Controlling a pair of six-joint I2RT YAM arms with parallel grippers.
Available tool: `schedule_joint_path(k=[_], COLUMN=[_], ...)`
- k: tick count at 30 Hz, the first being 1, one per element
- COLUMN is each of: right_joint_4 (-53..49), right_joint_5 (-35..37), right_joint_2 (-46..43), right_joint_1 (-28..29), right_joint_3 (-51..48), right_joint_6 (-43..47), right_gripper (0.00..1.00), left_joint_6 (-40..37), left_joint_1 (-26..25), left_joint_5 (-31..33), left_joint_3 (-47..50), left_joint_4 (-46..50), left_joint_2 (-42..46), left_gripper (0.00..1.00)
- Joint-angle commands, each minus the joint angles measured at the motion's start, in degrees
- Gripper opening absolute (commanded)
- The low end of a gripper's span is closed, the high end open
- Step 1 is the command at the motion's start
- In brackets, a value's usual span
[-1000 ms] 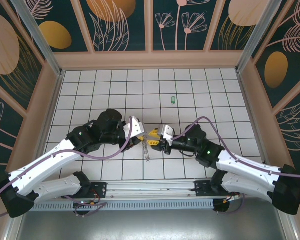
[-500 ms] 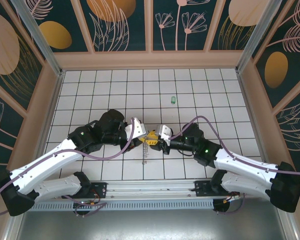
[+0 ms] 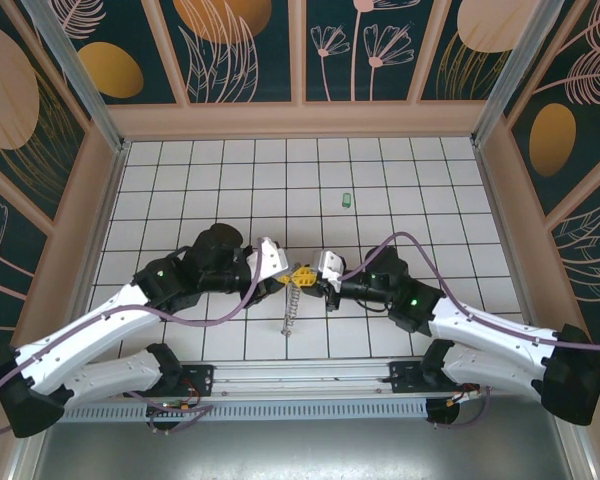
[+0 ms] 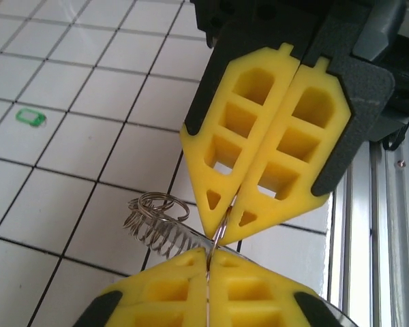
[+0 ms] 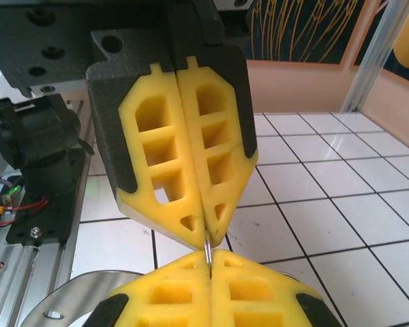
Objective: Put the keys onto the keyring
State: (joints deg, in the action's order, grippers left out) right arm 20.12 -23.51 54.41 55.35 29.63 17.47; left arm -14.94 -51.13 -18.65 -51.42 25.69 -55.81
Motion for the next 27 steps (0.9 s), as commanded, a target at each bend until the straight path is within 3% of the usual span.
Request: schedule_joint_path(k=[1,7,17,27], right_joint_4=[7.6,22.7,43.3,47.7], right_joint_5=[-2.7,-5.1,-6.7,-8.3], right_joint_2=[-2.9,-3.9,-2.3,-0.4], right_joint_1=[0.3,0.0,-0.9,-1.4], right_joint_3=[-1.7,-6.8,-12.4,-12.7], right_joint_6=[-2.3,-9.8,-18.4,-20.7], right_gripper=[0.00,0.00,0.00,0.00], left_joint_6=[4.3,9.0,10.5,11.9], left_joint_1=[-0.4,-0.4,-0.4,-0.5], left_joint_5=[-5.2,-9.0,-10.6,-12.0], left_joint_3=[3.3,8.7,11.0,13.1], left_joint_4=[-11.4,-22.3,-26.5,-30.0], left_joint_2=[3.4,7.2,8.9,9.9], left_gripper=[0.16,0.18,0.19,0.19])
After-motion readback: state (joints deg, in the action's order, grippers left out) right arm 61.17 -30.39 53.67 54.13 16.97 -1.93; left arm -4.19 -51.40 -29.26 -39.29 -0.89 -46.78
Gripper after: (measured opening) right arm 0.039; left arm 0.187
